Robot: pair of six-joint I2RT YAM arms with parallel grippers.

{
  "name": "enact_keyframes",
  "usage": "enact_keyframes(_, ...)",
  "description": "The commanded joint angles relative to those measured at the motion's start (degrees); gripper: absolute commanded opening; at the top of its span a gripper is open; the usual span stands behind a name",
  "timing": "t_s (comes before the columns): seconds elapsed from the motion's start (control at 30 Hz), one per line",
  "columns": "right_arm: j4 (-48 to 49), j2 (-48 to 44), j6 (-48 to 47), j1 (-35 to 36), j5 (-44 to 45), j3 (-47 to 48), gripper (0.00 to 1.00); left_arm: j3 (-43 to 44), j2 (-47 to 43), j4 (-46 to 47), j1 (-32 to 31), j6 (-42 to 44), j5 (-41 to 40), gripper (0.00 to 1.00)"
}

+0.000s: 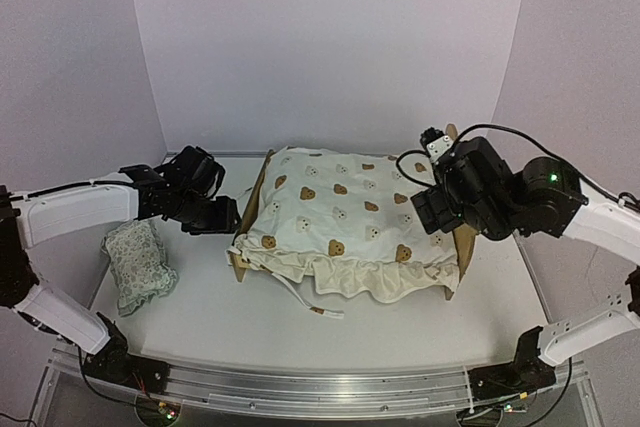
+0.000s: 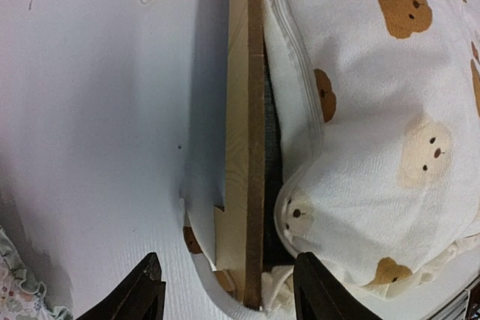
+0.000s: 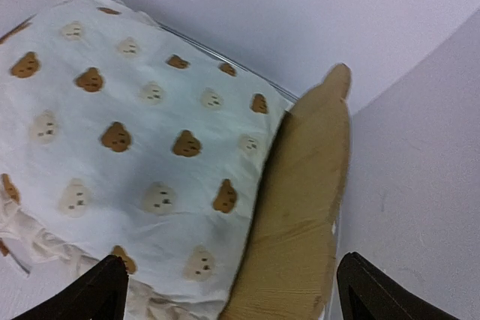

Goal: Set up the pet bed

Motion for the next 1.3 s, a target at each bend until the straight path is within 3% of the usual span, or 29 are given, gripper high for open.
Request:
enact_keyframes(0.0, -7.43, -2.86, 4.13, -9.82, 2.14, 2.23, 0.98, 4.27, 3.59, 3.75, -0.41, 1.62, 1.93, 0.58)
enact_keyframes(0.13, -8.83, -2.89, 7.20, -18.79, -7.17, 1.22, 0.98, 4.90, 6.99, 4.00, -0.50, 1.71, 1.63, 0.54)
enact_keyframes(0.27, -9.44, -0.83, 10.35, -20.63, -15.68, -0.33, 0.90, 3.64, 8.71, 4.92, -0.50, 1.40, 0.28, 0.49)
enact_keyframes(0.33, -9.44, -0.27, 11.15, -20.66, -17.87, -1.30, 0.82, 2.73, 8.81, 4.99, -0.50, 0.98, -0.46, 0.45)
enact_keyframes(0.6, -9.42, -0.01, 11.75, -20.61, -22.87, -1.98, 0.35, -1.79, 7.84, 4.26, -0.50, -2.43, -4.60, 0.17)
enact_keyframes(0.77, -8.52, 1.18, 11.95, -20.60, -26.77, -1.84, 0.18, -4.77, 4.58, 2.86, -0.50, -4.65, -7.00, 0.13)
enact_keyframes(1.1, -4.12, 4.29, 12.92, -19.56, -32.26, -2.40, 0.14, -9.48, -4.90, -1.85, -0.48, -7.20, -11.19, 0.15)
enact_keyframes(1.27, -3.21, 4.10, 12.82, -19.42, -30.79, -3.50, 0.24, -9.00, -6.59, -3.45, -0.49, -7.20, -13.03, 0.24)
